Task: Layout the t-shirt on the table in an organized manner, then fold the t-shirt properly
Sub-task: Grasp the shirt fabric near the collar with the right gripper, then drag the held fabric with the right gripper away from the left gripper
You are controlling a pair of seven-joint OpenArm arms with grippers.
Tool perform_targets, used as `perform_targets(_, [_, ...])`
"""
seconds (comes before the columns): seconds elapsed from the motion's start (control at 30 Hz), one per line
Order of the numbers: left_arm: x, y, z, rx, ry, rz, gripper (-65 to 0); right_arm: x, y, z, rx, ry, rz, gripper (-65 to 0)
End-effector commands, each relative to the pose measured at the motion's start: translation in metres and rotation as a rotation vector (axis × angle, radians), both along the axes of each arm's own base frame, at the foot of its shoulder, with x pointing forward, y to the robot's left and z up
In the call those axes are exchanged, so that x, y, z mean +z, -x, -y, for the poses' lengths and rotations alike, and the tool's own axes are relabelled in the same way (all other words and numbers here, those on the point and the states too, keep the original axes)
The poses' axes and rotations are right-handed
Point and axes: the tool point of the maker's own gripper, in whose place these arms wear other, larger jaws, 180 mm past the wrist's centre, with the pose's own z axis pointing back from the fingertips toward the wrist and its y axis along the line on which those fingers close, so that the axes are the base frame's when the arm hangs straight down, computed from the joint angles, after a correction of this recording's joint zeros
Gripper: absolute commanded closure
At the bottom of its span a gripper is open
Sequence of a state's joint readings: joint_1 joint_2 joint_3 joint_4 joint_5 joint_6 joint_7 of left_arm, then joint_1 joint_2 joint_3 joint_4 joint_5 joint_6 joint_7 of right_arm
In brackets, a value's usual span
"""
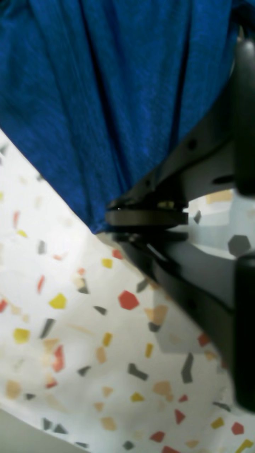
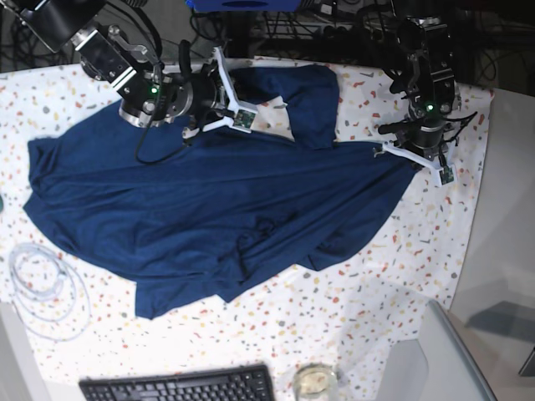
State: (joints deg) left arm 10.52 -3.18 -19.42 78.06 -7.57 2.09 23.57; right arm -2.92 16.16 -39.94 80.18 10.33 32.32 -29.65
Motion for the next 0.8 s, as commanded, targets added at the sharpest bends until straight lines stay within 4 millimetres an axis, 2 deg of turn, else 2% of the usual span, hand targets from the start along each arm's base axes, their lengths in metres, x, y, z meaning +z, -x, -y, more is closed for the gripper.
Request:
perform_targets(0.0, [0.011, -0.009, -0.004, -0.002, -0.02, 0.04, 0.0, 0.006, -0.004, -0.001, 0.001, -0.016, 0.013, -0.9])
perform_targets(0.03, [0.011, -0.009, -0.005, 0.001, -0.021, 0.041, 0.0, 0.011, -0.006, -0.003, 0.003, -0.026, 0.026, -2.6])
perform_targets(0.13, [0.011, -0.008, -0.006, 0.002, -0.024, 0.04, 0.0, 0.028, -0.017, -0.001, -0.051, -0.065, 0.065, 0.0])
perform_targets(0.3, [0.011, -0.009, -0.004, -0.003, -0.023, 0.04, 0.0, 0.066, -0.059, 0.029, -0.224, -0.11, 0.185, -0.3])
perform_targets(0.5, [0.009, -0.008, -0.003, -0.006, -0.022, 0.034, 0.0, 0.105, -0.1, 0.068, -0.352, -0.1, 0.318, -0.3])
perform_targets(0.67, [0.008, -0.006, -0.003, -0.007, -0.021, 0.03, 0.0, 0.141, -0.14, 0.09, -0.413, -0.109, 0.445, -0.3])
perform_targets(0.77, [0.005, 0.002, -0.002, -0.009, -0.023, 0.017, 0.0, 0.162, -0.166, 0.099, -0.444, -0.117, 0.515, -0.3])
